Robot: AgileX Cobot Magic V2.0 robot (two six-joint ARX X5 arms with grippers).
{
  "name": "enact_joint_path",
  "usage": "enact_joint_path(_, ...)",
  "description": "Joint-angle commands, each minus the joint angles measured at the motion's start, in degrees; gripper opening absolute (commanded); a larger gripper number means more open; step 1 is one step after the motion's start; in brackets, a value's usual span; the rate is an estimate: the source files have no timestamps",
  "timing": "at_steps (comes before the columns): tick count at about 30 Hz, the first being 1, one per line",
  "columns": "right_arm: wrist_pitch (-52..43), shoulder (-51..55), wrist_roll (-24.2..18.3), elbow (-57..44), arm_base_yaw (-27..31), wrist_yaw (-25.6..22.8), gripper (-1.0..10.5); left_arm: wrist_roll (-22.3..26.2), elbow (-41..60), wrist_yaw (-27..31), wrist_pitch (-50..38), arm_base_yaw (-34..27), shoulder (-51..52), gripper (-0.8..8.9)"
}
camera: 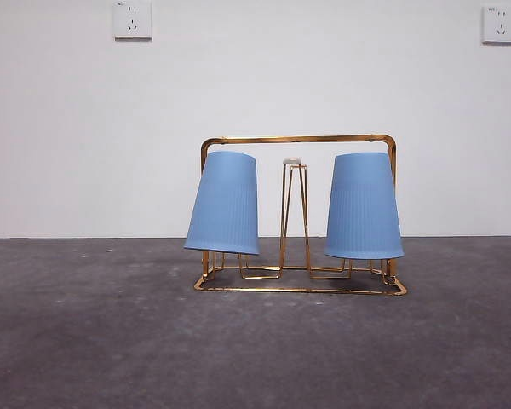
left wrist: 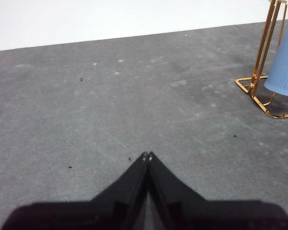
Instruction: Pick up cup 1,put cup 1 in the cup rack,pick up cup 2,put cup 2 in the cup rack
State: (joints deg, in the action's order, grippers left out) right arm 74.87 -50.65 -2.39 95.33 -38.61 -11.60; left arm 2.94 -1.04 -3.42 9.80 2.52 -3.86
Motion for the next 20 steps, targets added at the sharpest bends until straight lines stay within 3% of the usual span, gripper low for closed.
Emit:
enact_joint_path(1,-7.72,3.56,-1.70,-1.75,8.28,6.14,0.0,-0.35,0.59,0.02,-0.42,-0.20,-0.07,-0.03)
enact_joint_path(3,-14.14,6.93,-1.79,-5.01,15.43,12.92,0.0,-0.35,0.61,0.02,-0.42,-0.20,-0.07,-0.03)
enact_joint_path(5,-19.87,10.51,-2.64,-9.40,21.55,16.22,0.0,-0.35,0.59,0.02,-0.42,-0.20,-0.07,-0.03)
enact_joint_path(10,-33.66,20.26,-6.12,-25.29,31.36,16.35,0.0,-0.35,0.59,0.02,-0.42,-0.20,-0.07,-0.03)
enact_joint_path(14,-44.17,28.00,-5.51,-40.87,34.97,17.99,0.0,-0.35,0.59,0.02,-0.42,-0.20,-0.07,-0.03)
enact_joint_path(20,-56.15,37.33,-4.85,-62.31,35.69,17.57,0.0,-0.35,0.61,0.02,-0.42,-0.20,-0.07,-0.03)
